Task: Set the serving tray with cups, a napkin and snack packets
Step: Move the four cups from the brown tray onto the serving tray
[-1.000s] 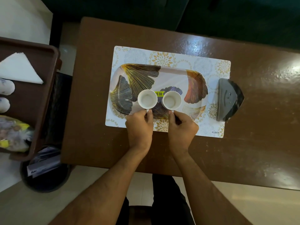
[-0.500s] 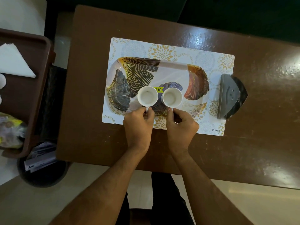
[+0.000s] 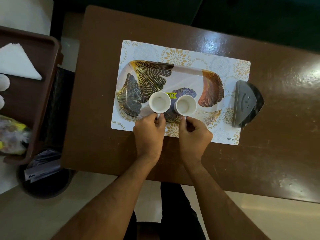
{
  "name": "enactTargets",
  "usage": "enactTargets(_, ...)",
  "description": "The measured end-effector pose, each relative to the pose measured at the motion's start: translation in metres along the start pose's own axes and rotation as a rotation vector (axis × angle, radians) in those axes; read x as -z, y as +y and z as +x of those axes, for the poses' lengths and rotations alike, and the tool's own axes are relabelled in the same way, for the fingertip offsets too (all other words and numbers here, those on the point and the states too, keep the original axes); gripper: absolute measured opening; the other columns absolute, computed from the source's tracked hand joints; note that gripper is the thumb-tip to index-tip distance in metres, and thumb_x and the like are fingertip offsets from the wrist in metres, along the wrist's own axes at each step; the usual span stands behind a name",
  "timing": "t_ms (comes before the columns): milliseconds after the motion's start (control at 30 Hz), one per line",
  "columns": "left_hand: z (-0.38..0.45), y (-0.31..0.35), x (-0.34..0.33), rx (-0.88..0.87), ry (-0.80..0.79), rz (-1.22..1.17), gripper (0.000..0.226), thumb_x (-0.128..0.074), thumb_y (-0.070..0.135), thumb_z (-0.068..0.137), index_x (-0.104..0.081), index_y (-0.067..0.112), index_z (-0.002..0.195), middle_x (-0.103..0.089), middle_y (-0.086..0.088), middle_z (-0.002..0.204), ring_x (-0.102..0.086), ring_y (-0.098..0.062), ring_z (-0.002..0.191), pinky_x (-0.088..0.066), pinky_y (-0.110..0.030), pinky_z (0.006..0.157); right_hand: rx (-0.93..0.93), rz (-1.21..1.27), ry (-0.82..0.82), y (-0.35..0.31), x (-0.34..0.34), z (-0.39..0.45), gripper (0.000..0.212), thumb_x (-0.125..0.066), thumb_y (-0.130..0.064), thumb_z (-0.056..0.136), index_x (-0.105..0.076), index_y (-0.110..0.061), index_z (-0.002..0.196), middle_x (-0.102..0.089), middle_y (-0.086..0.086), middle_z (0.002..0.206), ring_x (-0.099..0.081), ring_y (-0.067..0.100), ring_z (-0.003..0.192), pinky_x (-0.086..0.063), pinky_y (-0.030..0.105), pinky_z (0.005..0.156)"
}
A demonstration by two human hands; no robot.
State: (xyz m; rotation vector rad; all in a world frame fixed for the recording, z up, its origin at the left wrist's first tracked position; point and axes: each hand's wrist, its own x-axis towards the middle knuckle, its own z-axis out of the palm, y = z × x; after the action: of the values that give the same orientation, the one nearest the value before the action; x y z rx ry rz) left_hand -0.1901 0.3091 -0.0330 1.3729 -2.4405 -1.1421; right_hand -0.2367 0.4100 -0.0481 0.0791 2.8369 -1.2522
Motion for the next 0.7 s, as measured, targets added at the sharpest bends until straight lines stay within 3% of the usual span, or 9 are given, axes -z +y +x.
enactTargets(200, 0.0, 0.0, 0.002, -0.012, -0.011, 0.011, 0.026, -0.071, 0.027, 0.099, -0.076, 0.007, 0.083, -0.075, -0.003, 0.073, -0.062, -0.006, 0.063, -0.036, -0.009, 0.059, 0.004, -0.01, -0.014, -0.001, 0.0, 0.0, 0.01, -0.079, -0.018, 0.09, -0.081, -0.009, 0.088, -0.078, 0.001, 0.079, -0.065, 0.006, 0.068, -0.048, 0.009, 0.07)
enactTargets(300, -0.001, 0.0, 0.004, -0.014, -0.014, 0.019, 0.026, -0.07, 0.028, 0.099, -0.077, 0.007, 0.086, -0.077, -0.004, 0.076, -0.063, -0.007, 0.065, -0.034, -0.005, 0.06, -0.003, -0.016, -0.03, -0.002, 0.001, 0.0, 0.011, -0.079, -0.018, 0.091, -0.082, -0.008, 0.092, -0.079, 0.003, 0.082, -0.066, 0.007, 0.069, -0.042, -0.001, 0.07)
enactTargets(367, -0.001, -0.001, 0.005, -0.017, -0.023, 0.017, 0.025, -0.07, 0.029, 0.1, -0.078, 0.007, 0.089, -0.077, -0.004, 0.079, -0.068, -0.01, 0.07, -0.042, -0.011, 0.065, -0.006, -0.02, -0.036, -0.003, 0.002, 0.001, 0.011, -0.078, -0.018, 0.091, -0.082, -0.008, 0.093, -0.079, 0.003, 0.082, -0.067, 0.007, 0.07, -0.042, -0.001, 0.071)
enactTargets(433, -0.001, -0.001, 0.007, -0.009, -0.03, 0.012, 0.025, -0.07, 0.029, 0.1, -0.078, 0.008, 0.089, -0.078, -0.004, 0.079, -0.072, -0.014, 0.072, -0.043, -0.016, 0.065, -0.002, -0.016, -0.036, -0.004, 0.002, 0.001, 0.011, -0.079, -0.019, 0.091, -0.082, -0.008, 0.094, -0.079, 0.002, 0.083, -0.067, 0.006, 0.071, -0.05, 0.009, 0.072)
enactTargets(500, -0.001, 0.001, 0.009, 0.007, -0.039, 0.017, 0.028, -0.07, 0.032, 0.099, -0.077, 0.008, 0.086, -0.077, -0.004, 0.077, -0.071, -0.014, 0.07, -0.036, -0.011, 0.06, 0.006, -0.013, -0.028, -0.004, 0.003, 0.0, 0.014, -0.08, -0.02, 0.09, -0.081, -0.008, 0.097, -0.079, 0.003, 0.086, -0.068, 0.008, 0.072, -0.058, 0.026, 0.073)
enactTargets(600, -0.002, 0.002, 0.013, 0.037, -0.04, 0.033, 0.031, -0.07, 0.04, 0.098, -0.078, 0.012, 0.087, -0.077, -0.001, 0.078, -0.071, -0.012, 0.072, -0.031, -0.008, 0.056, 0.014, -0.043, 0.005, -0.005, 0.005, -0.002, 0.031, -0.081, -0.03, 0.09, -0.075, -0.008, 0.111, -0.076, 0.004, 0.101, -0.07, 0.014, 0.079, -0.061, 0.037, 0.071)
enactTargets(700, -0.005, 0.003, 0.021, 0.04, -0.01, 0.06, 0.035, -0.065, 0.046, 0.1, -0.076, 0.015, 0.088, -0.077, 0.002, 0.08, -0.069, -0.011, 0.072, -0.044, -0.019, 0.057, 0.079, -0.119, 0.087, -0.007, 0.011, -0.003, 0.045, -0.074, -0.039, 0.093, -0.068, -0.007, 0.124, -0.071, 0.008, 0.121, -0.068, 0.022, 0.109, -0.06, 0.044, 0.089)
